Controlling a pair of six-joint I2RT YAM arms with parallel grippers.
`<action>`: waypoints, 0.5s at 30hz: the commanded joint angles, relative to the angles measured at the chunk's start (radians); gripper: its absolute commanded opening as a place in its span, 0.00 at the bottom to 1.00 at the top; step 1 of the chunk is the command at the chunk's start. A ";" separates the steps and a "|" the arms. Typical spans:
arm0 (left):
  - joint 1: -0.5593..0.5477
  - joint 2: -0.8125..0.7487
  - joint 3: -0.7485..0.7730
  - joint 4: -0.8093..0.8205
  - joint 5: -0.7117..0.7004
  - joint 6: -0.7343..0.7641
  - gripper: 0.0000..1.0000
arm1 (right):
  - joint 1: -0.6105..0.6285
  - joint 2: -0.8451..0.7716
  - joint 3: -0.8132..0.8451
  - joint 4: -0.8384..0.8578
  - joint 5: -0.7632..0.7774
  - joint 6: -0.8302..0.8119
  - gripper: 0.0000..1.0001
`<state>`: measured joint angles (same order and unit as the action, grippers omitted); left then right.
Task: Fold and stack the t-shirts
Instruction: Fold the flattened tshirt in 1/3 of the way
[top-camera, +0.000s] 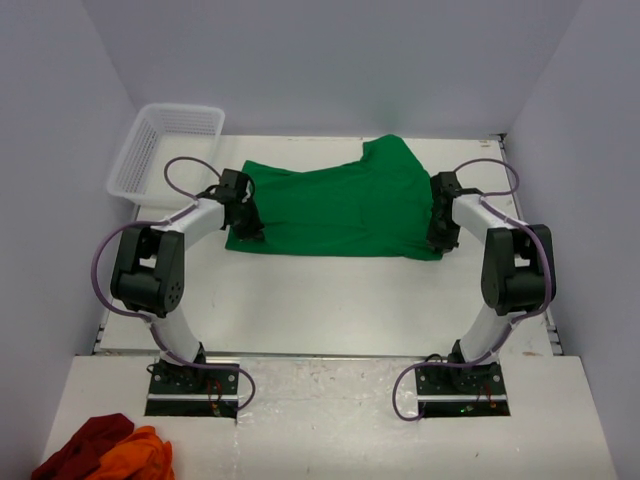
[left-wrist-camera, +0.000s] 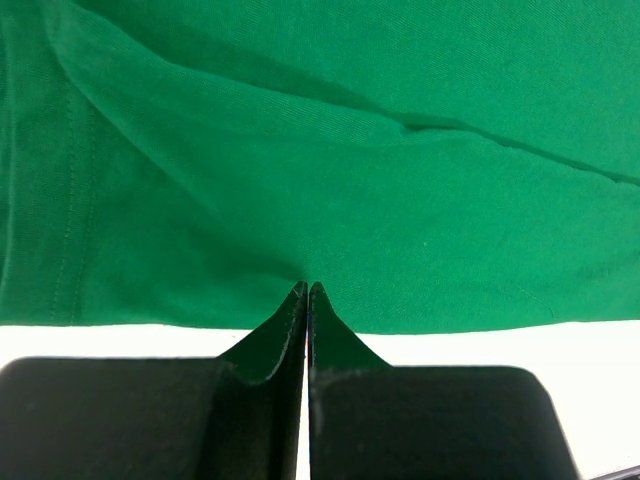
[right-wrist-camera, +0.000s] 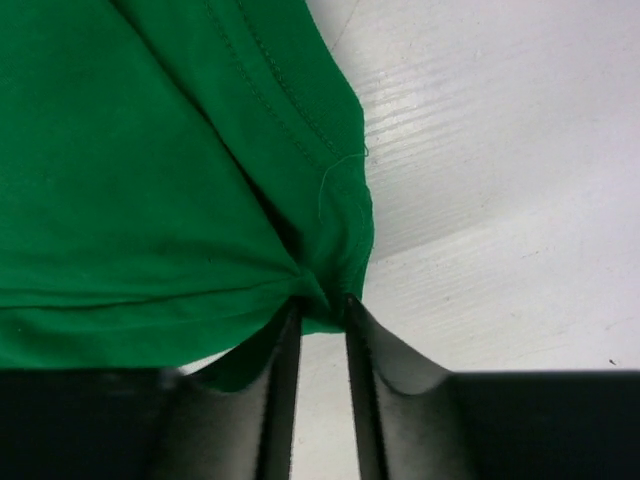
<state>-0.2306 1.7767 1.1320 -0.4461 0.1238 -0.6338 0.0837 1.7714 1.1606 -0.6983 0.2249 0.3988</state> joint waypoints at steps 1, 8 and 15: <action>0.014 -0.031 0.000 -0.008 0.001 0.020 0.00 | -0.006 -0.001 0.002 -0.001 0.005 0.000 0.21; 0.031 0.012 -0.017 -0.016 -0.046 0.005 0.00 | -0.016 -0.026 -0.012 0.003 0.062 0.029 0.00; 0.056 0.046 -0.026 -0.020 -0.070 0.006 0.00 | -0.047 -0.055 -0.018 -0.009 0.105 0.051 0.00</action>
<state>-0.1917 1.8111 1.1141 -0.4541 0.0765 -0.6342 0.0574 1.7706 1.1496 -0.6964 0.2615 0.4198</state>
